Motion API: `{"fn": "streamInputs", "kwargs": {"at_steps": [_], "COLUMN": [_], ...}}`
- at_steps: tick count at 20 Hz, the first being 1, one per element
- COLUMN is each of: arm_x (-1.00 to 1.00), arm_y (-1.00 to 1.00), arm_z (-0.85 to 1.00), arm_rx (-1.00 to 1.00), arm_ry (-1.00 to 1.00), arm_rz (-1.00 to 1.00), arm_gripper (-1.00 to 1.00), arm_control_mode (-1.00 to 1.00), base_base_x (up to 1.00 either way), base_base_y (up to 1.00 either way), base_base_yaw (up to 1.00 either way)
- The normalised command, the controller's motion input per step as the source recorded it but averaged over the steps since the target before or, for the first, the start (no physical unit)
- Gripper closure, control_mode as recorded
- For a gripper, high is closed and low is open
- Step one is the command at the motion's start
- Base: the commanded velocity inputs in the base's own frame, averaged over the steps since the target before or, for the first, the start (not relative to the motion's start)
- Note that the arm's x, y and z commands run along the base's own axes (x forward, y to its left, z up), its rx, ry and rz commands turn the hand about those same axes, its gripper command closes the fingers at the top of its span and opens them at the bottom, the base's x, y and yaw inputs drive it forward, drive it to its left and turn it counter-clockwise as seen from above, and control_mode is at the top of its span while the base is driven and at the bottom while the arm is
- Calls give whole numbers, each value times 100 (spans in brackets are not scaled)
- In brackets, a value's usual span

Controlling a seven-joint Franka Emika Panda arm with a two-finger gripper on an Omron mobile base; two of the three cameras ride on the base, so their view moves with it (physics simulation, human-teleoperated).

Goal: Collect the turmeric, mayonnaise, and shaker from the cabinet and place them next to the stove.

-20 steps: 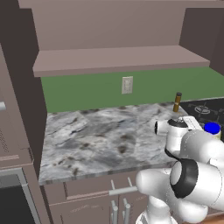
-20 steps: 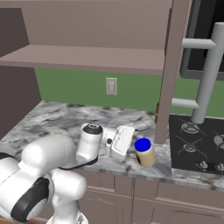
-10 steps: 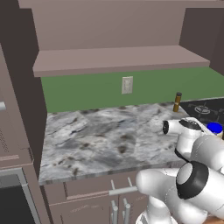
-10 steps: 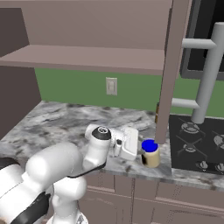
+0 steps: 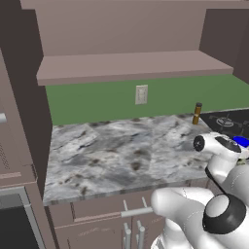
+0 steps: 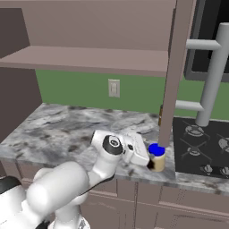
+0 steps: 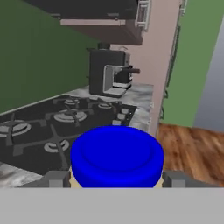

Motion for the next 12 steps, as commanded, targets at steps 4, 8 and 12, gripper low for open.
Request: {"fn": "streamInputs", "kwargs": {"at_steps": [4, 8, 12], "arm_x": [0, 0, 0], "arm_y": [-14, -7, 0], "arm_z": [-5, -1, 0], "arm_rx": [9, 10, 12], "arm_ry": [0, 0, 0], "arm_rz": [20, 22, 23], "arm_gripper": [100, 100, 100], "arm_control_mode": [-100, -100, -100], "base_base_x": [0, 0, 0], "base_base_y": [0, 0, 0], "base_base_yaw": [0, 0, 0]}}
